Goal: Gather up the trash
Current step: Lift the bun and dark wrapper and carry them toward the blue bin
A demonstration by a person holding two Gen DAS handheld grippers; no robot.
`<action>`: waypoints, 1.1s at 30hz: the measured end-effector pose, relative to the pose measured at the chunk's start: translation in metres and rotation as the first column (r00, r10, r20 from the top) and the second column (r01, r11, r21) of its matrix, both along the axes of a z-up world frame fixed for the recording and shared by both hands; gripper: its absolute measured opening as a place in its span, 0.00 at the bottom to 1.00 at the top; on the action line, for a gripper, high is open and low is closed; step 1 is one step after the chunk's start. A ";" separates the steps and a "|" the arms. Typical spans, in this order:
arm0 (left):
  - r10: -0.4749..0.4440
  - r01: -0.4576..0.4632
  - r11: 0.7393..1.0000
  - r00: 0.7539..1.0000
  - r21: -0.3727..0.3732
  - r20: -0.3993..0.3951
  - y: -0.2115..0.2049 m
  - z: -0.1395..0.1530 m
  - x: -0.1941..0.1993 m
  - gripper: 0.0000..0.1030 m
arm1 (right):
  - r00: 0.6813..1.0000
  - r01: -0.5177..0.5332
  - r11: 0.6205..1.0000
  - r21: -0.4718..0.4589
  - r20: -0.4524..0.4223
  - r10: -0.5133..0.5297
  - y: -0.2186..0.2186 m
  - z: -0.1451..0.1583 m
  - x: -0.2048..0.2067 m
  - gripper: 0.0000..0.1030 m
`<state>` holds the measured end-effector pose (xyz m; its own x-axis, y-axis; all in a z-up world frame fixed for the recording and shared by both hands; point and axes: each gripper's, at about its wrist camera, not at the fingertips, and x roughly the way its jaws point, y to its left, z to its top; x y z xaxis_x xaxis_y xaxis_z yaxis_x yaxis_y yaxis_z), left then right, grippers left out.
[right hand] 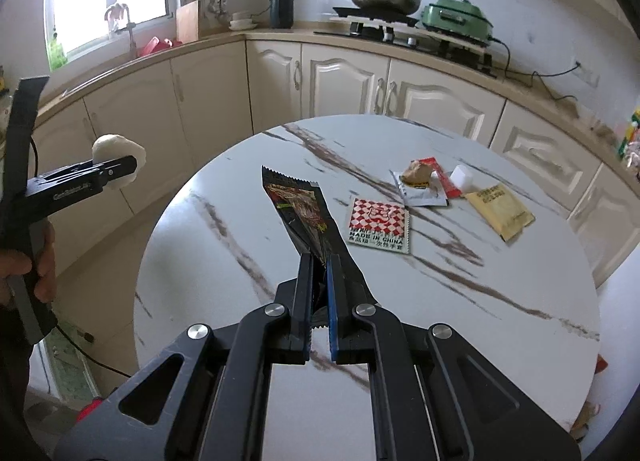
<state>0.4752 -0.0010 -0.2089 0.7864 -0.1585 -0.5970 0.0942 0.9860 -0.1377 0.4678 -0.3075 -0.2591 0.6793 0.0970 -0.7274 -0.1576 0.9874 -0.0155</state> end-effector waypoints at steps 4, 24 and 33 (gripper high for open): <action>0.017 -0.018 0.999 0.999 0.029 0.033 -0.009 -0.010 0.003 0.35 | 1.000 0.014 1.000 -0.007 0.001 -0.014 -0.003 -0.005 0.004 0.06; 0.054 -0.058 0.997 0.996 -0.059 -0.069 -0.025 -0.076 0.045 0.35 | 0.998 0.039 0.999 -0.028 -0.051 -0.041 -0.043 -0.045 -0.014 0.06; 0.054 -0.056 0.996 0.998 -0.062 -0.032 0.002 -0.054 0.004 0.35 | 0.999 0.034 0.999 0.007 0.006 -0.034 -0.054 -0.021 -0.046 0.06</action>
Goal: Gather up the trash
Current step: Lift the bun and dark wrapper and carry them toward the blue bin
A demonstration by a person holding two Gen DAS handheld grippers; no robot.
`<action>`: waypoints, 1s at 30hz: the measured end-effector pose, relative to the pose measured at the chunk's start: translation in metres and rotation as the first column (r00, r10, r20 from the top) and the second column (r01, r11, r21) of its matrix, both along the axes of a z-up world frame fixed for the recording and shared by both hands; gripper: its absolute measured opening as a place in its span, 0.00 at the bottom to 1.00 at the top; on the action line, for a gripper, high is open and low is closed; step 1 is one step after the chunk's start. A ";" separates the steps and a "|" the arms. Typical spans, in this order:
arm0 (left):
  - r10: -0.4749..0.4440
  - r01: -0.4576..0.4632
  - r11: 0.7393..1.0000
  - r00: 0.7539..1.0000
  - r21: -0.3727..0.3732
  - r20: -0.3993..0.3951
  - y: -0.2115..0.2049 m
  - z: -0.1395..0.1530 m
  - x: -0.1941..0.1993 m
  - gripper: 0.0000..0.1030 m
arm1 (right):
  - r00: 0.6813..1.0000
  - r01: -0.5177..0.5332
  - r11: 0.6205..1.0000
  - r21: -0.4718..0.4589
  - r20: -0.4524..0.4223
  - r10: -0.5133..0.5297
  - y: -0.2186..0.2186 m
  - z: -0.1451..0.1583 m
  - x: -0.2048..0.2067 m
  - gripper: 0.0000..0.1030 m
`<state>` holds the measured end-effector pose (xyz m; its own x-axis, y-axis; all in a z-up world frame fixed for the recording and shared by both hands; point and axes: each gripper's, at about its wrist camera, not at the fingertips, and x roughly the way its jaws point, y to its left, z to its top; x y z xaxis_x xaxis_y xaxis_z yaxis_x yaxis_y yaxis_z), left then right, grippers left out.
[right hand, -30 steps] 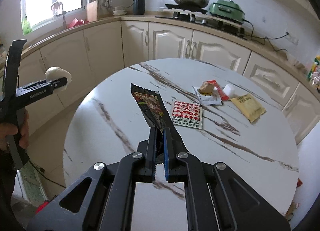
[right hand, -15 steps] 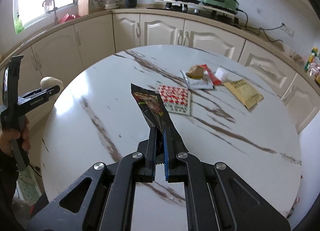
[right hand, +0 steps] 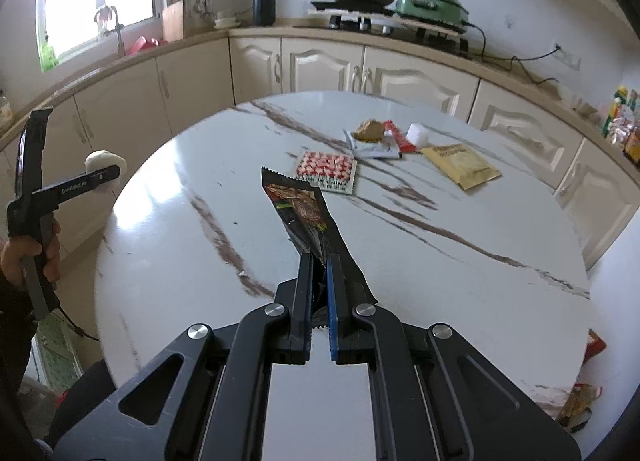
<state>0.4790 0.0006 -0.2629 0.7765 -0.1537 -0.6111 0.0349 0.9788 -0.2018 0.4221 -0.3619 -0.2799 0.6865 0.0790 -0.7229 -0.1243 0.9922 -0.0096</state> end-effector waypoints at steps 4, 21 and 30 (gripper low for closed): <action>0.003 -0.003 1.000 1.000 -0.007 0.012 0.013 0.022 -0.030 0.35 | 0.999 -0.022 1.000 0.019 0.030 0.021 0.005 0.019 -0.015 0.06; -0.017 0.023 0.997 0.996 -0.071 0.082 0.063 0.119 -0.141 0.36 | 0.973 -0.188 0.982 0.013 0.141 0.184 0.087 0.103 -0.030 0.06; 0.001 -0.001 1.000 0.993 0.001 0.116 0.079 0.148 -0.177 0.36 | 0.971 -0.197 0.980 0.028 0.145 0.191 0.090 0.109 -0.033 0.06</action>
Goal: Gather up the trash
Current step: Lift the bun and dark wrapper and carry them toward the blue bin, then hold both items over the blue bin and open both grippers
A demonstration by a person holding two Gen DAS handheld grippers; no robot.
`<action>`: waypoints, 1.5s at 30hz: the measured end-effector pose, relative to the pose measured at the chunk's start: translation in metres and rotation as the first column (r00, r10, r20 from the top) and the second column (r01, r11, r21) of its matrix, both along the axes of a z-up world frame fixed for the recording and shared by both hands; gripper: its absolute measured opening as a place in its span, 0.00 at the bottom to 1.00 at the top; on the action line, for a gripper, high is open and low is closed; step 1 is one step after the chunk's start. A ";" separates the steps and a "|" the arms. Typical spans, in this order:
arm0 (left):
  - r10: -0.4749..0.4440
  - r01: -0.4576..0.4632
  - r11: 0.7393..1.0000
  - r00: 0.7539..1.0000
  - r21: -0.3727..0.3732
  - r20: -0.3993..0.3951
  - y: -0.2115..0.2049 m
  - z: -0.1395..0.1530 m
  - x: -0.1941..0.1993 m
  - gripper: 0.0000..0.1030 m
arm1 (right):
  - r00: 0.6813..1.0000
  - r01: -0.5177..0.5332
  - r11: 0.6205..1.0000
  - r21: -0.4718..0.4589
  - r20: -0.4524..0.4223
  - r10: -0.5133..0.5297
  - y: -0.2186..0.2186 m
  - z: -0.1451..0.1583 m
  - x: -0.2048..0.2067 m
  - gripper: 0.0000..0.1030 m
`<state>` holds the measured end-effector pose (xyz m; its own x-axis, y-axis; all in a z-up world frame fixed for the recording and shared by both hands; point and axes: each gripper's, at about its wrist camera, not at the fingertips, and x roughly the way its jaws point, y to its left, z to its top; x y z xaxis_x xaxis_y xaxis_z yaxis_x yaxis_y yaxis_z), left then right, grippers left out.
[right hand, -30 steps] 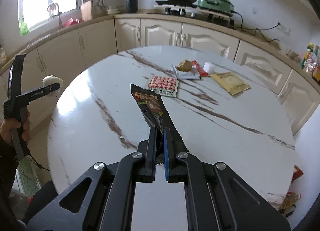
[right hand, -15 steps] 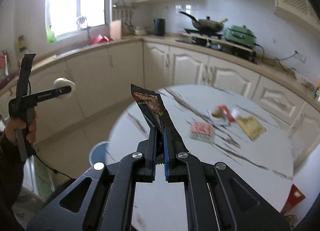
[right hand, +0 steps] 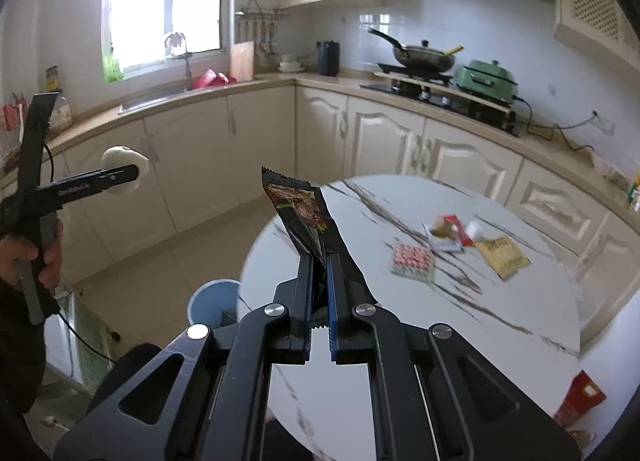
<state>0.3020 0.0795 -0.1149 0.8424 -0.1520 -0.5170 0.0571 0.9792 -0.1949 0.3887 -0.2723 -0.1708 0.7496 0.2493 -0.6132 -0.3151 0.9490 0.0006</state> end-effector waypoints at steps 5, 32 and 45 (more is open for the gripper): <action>0.040 -0.041 0.999 0.998 -0.028 -0.057 0.017 -0.014 0.017 0.36 | 0.996 -0.086 0.995 0.041 0.004 0.086 0.045 0.003 0.027 0.06; 0.188 -0.288 0.957 0.682 -0.023 -0.707 0.168 -0.309 0.221 0.50 | 0.792 -0.230 0.964 0.137 -0.549 0.267 0.295 -0.361 0.252 0.06; 0.255 -0.352 0.935 0.739 -0.035 -0.624 0.190 -0.268 0.183 0.56 | 0.785 -0.250 0.951 0.180 -0.538 0.308 0.293 -0.373 0.257 0.26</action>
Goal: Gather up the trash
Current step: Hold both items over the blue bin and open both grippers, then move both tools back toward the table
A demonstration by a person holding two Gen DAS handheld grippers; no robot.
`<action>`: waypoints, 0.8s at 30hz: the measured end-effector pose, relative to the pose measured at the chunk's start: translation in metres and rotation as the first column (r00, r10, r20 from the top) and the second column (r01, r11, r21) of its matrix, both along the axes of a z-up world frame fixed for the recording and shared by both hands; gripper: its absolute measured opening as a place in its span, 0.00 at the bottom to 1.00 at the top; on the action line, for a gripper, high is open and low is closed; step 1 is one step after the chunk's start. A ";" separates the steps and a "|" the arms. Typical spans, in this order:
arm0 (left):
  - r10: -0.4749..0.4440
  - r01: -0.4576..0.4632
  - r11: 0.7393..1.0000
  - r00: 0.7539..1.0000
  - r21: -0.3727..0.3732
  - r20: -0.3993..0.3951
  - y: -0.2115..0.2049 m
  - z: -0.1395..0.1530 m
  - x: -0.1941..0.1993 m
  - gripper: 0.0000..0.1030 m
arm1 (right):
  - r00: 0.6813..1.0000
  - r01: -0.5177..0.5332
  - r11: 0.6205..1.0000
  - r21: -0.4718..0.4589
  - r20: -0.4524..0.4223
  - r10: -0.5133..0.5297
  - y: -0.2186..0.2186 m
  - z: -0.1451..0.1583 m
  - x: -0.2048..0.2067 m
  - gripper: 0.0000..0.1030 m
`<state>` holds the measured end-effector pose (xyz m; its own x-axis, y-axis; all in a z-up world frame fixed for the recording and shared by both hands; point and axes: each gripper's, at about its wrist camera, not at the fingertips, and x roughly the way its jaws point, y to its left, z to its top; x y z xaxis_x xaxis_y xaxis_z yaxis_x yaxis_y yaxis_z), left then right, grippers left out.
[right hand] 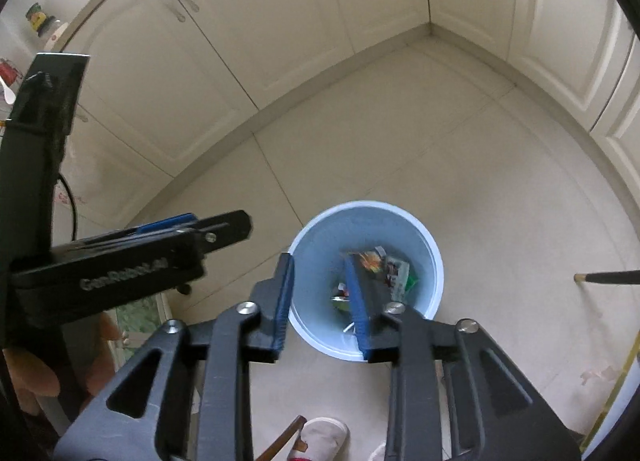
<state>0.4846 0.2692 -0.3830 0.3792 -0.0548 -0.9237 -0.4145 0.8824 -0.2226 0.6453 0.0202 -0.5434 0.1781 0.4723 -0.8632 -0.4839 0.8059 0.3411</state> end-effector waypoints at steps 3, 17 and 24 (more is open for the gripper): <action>0.033 -0.034 0.999 0.998 0.025 0.045 0.000 0.030 -0.019 0.56 | 0.999 -0.006 1.000 -0.012 0.043 0.006 0.004 0.024 -0.010 0.32; -0.141 0.110 0.990 0.868 0.092 0.476 -0.105 0.248 -0.130 0.58 | 0.880 0.164 0.986 0.014 0.450 -0.152 -0.079 0.250 -0.123 0.88; -0.416 0.328 0.909 0.702 0.256 0.578 -0.246 0.321 -0.145 0.65 | 0.751 0.307 0.950 0.062 0.597 -0.282 -0.202 0.377 -0.174 0.94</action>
